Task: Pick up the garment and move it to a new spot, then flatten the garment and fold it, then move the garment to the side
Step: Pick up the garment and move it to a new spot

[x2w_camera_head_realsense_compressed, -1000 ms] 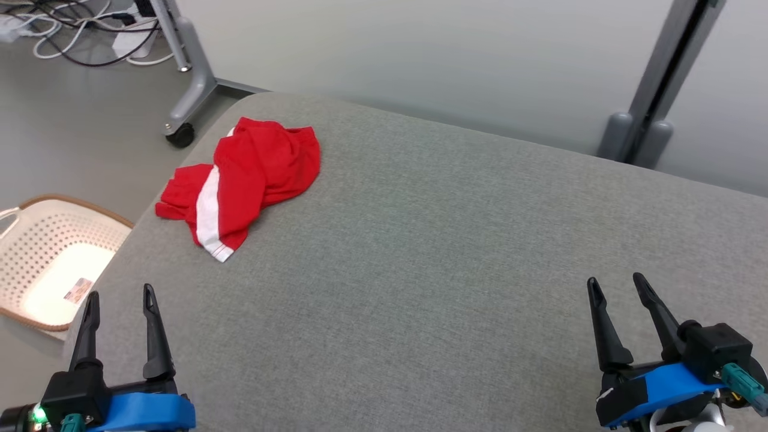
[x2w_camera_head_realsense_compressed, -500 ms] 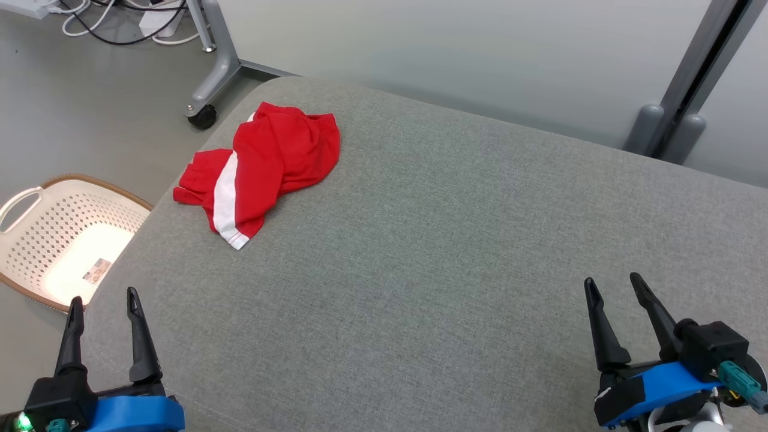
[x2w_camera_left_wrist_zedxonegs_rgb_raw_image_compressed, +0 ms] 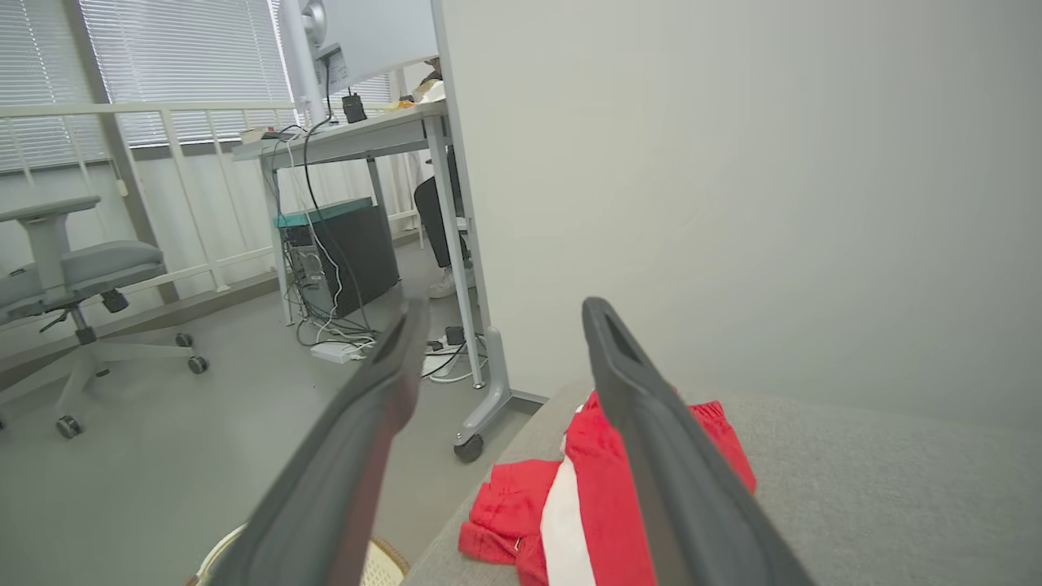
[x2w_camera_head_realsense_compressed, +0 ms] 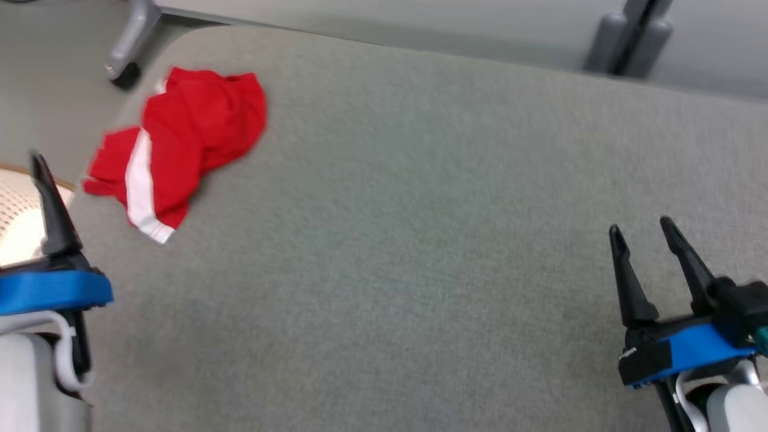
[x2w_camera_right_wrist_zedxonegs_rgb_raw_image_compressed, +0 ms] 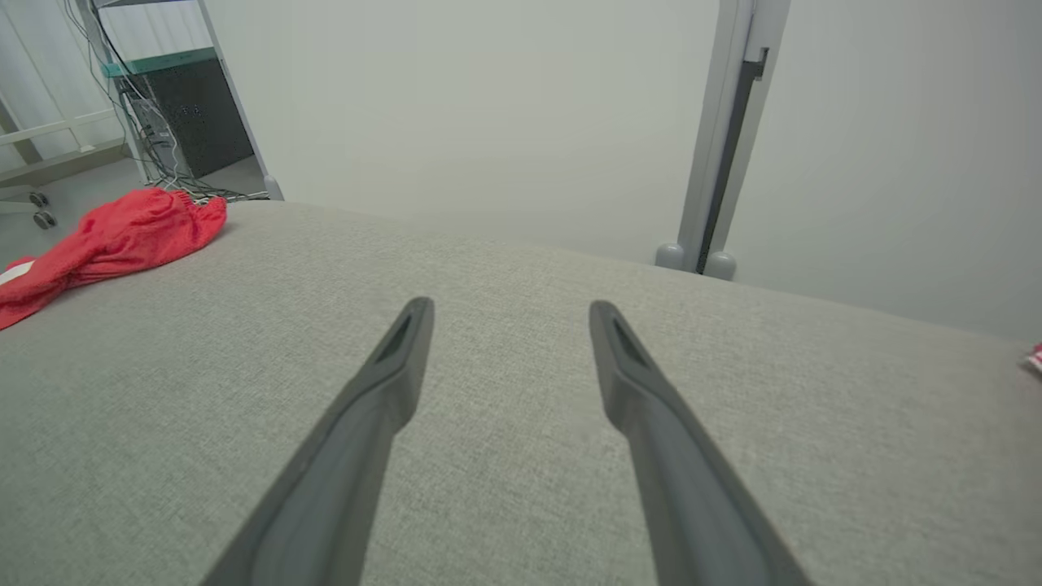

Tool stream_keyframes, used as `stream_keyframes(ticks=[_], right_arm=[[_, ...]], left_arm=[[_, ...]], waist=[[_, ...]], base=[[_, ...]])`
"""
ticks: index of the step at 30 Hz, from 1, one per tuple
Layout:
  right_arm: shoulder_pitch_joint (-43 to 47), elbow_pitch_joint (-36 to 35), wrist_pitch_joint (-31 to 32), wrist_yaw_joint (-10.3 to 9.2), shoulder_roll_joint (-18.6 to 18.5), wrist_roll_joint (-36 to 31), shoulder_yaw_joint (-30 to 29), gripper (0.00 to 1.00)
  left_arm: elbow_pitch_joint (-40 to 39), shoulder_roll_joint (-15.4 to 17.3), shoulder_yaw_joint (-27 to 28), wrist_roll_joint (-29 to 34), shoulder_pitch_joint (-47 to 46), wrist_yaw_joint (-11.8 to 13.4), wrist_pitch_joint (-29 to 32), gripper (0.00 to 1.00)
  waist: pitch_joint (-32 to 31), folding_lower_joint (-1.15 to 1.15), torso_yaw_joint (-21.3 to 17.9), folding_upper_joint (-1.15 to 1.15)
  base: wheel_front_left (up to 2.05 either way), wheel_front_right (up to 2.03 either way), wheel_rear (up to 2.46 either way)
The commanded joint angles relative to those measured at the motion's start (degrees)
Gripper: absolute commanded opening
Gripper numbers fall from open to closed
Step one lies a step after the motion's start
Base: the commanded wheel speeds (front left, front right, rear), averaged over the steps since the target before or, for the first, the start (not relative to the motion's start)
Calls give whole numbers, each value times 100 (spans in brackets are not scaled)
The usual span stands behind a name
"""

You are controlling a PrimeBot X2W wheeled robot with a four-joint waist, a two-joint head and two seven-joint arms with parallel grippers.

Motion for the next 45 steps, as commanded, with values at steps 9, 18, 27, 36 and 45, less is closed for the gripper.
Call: stream_keyframes(ticks=[9,18,27,36,45], right_arm=[[-356,-733,153,0,-226,-117,-311,100],[-268,-1566,410,0,-417,-196,-755,100],[-188,-2028,534,0,-515,-114,-957,100],[-201,-2048,524,0,-533,-109,-993,100],[-278,-1907,442,0,-455,-108,-896,100]], left_arm=[[913,622,231,-248,-1673,-141,13,100],[2126,1153,201,-500,-2955,-355,549,100],[3572,1202,-48,-768,-3726,-516,1855,100],[4393,1112,-231,-1203,-4041,-630,2941,100],[4855,1235,-412,-1353,-4014,-651,3053,0]], waist=[[938,0,-655,0],[1639,0,-1076,0],[2108,0,-1202,0],[2199,0,-1204,0],[2008,0,-1320,0]], base=[[0,0,0],[0,0,0],[0,0,0],[0,0,0],[0,0,0]])
